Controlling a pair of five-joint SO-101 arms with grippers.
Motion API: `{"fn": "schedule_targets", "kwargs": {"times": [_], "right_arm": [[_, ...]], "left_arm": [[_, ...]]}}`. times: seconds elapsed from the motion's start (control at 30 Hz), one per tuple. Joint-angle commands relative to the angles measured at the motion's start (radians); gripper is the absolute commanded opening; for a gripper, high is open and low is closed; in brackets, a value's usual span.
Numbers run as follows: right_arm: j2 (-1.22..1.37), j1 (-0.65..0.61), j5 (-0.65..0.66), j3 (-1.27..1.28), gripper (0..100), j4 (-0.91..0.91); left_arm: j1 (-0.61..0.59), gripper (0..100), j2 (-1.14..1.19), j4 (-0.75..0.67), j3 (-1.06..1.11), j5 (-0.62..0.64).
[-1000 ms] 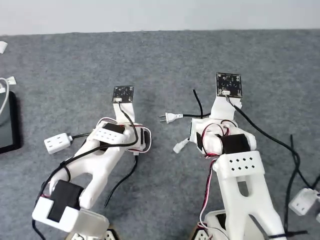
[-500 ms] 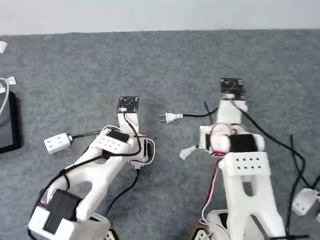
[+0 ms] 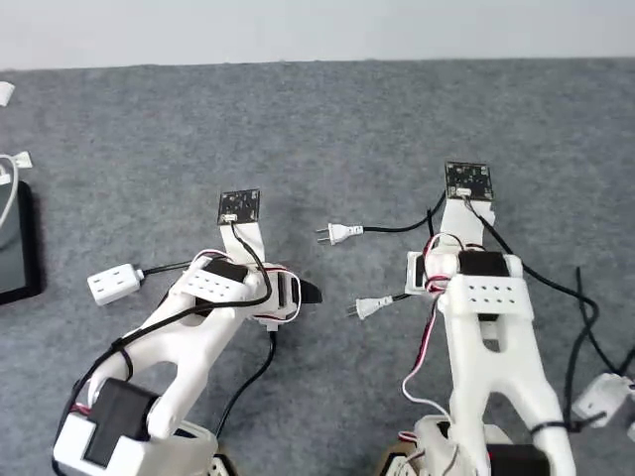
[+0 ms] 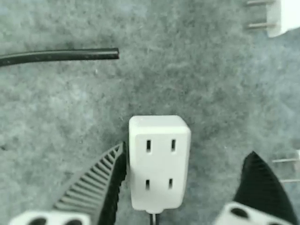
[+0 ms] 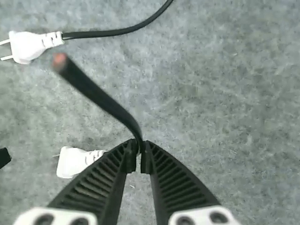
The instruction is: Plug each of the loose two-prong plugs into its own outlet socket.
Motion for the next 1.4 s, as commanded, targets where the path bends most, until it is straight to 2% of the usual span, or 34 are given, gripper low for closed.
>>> {"fn": "schedule_targets", "kwargs": {"times": [0.0, 0.3, 0.53, 0.6, 0.73, 0.8, 0.87, 0.97, 1.13, 1.27, 1.37], "right_arm": [[0.061, 0.002, -0.032, -0.071, 1.1, -0.019], [0.311, 0.008, -0.051, -0.25, 1.2, -0.024], [0.289, 0.005, -0.08, -0.285, 1.3, 0.056], [0.246, 0.007, -0.121, -0.288, 4.5, 0.084], [0.176, -0.035, -0.203, -0.281, 20.1, 0.12], [0.163, -0.059, -0.242, -0.278, 17.9, 0.136], [0.163, -0.091, -0.279, -0.258, 9.5, 0.134], [0.189, -0.151, -0.255, -0.207, 1.6, 0.077], [0.262, -0.2, -0.322, -0.141, 3.7, -0.044], [0.286, -0.225, -0.417, -0.152, 13.3, -0.039], [0.278, -0.229, -0.425, -0.16, 14.3, -0.002]], "left_arm": [[-0.006, 33, -0.091, -0.003, 0.013, 0.005], [-0.005, 33, -0.442, 0.018, 0.185, -0.063], [-0.044, 33, -0.634, 0.018, 0.303, -0.164], [-0.063, 33, -0.655, 0.017, 0.32, -0.184], [-0.072, 33, -0.66, 0.017, 0.329, -0.192], [-0.072, 33, -0.66, 0.017, 0.329, -0.192], [-0.072, 33, -0.66, 0.017, 0.329, -0.192], [-0.072, 33, -0.66, 0.014, 0.331, -0.192], [-0.072, 33, -0.66, -0.066, 0.375, -0.193], [-0.072, 33, -0.66, -0.069, 0.377, -0.193], [-0.072, 33, -0.66, -0.069, 0.377, -0.222]]}}
